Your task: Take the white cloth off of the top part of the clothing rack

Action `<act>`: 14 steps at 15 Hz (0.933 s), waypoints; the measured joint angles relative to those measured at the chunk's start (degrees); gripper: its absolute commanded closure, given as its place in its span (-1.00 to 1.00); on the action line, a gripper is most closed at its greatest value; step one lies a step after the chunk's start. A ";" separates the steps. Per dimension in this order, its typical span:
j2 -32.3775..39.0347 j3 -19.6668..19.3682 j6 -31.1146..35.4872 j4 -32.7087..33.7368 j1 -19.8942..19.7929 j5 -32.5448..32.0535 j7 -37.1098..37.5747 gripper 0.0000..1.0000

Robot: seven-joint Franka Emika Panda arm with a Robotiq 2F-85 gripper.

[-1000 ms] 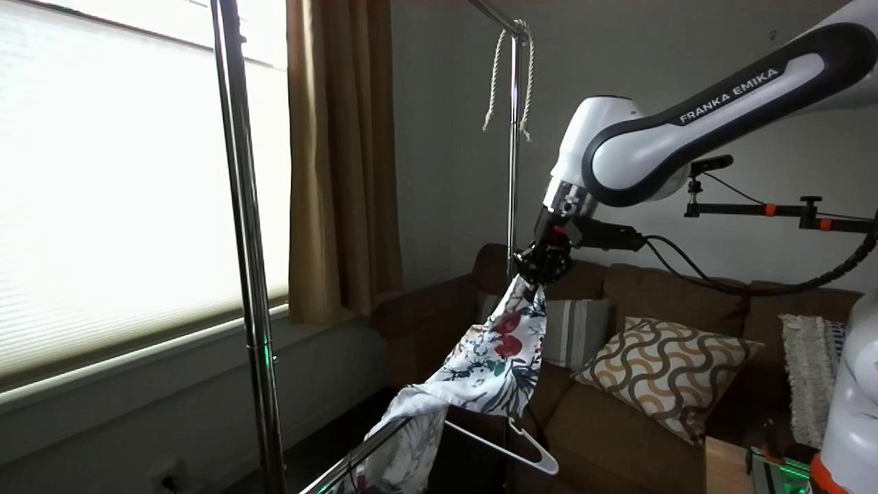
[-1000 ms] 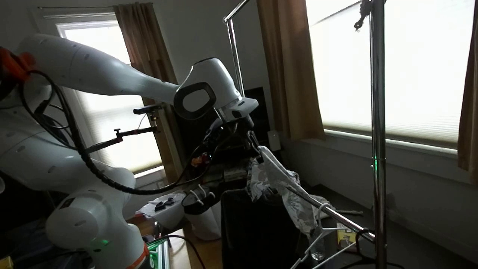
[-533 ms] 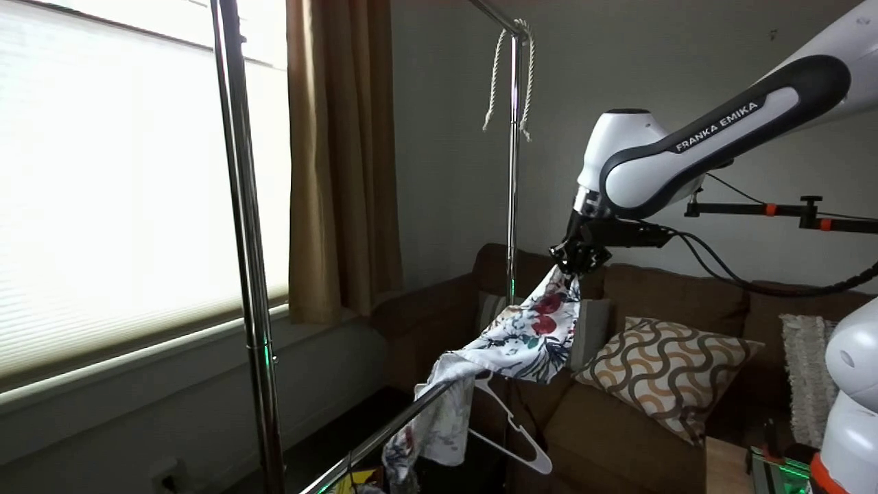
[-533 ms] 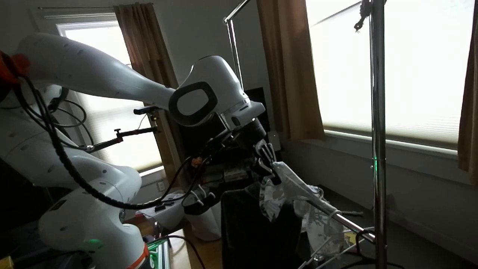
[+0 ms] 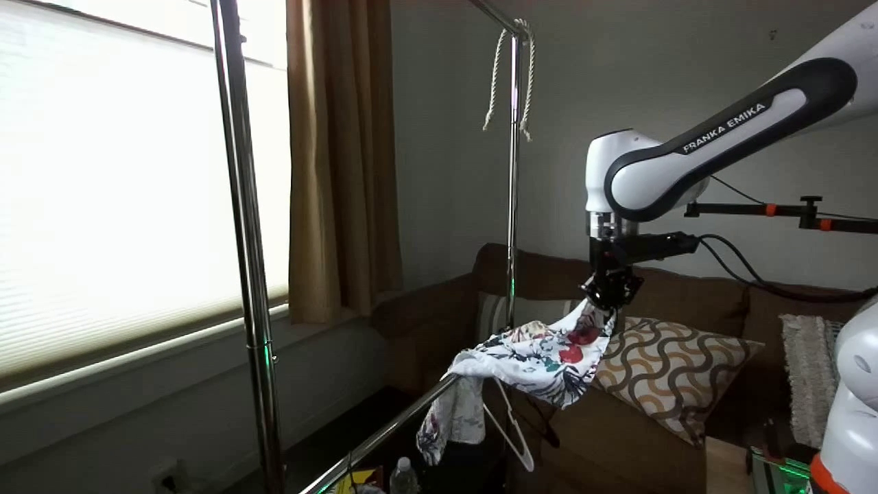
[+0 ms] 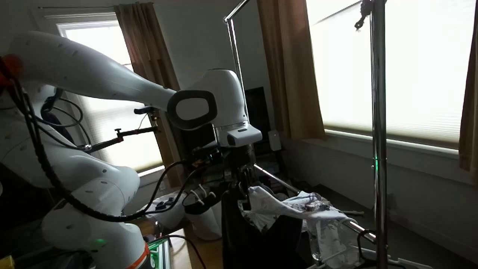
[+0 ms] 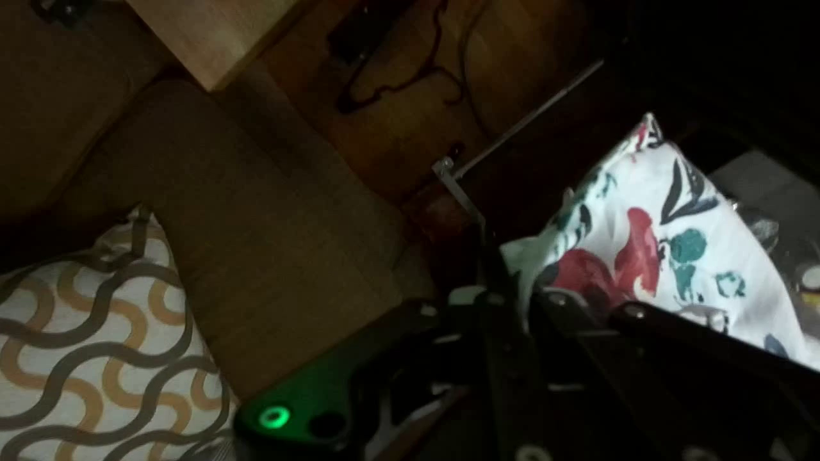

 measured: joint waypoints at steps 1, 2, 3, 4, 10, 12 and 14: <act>0.17 -0.40 -2.57 -0.06 1.21 0.29 -0.62 0.99; 0.51 -0.54 -4.73 -0.12 2.10 0.36 -0.74 0.99; 1.03 -0.60 -6.51 -0.18 2.84 0.63 -0.74 0.45; 1.66 -0.71 -7.55 -0.19 3.52 1.29 -0.74 0.43; 4.48 -1.72 -8.06 0.41 8.71 12.08 -0.81 -0.42; 4.63 -1.81 -8.06 0.64 9.27 12.35 -0.90 -0.72; 4.46 -2.42 -8.33 1.15 9.73 12.72 -2.75 -0.98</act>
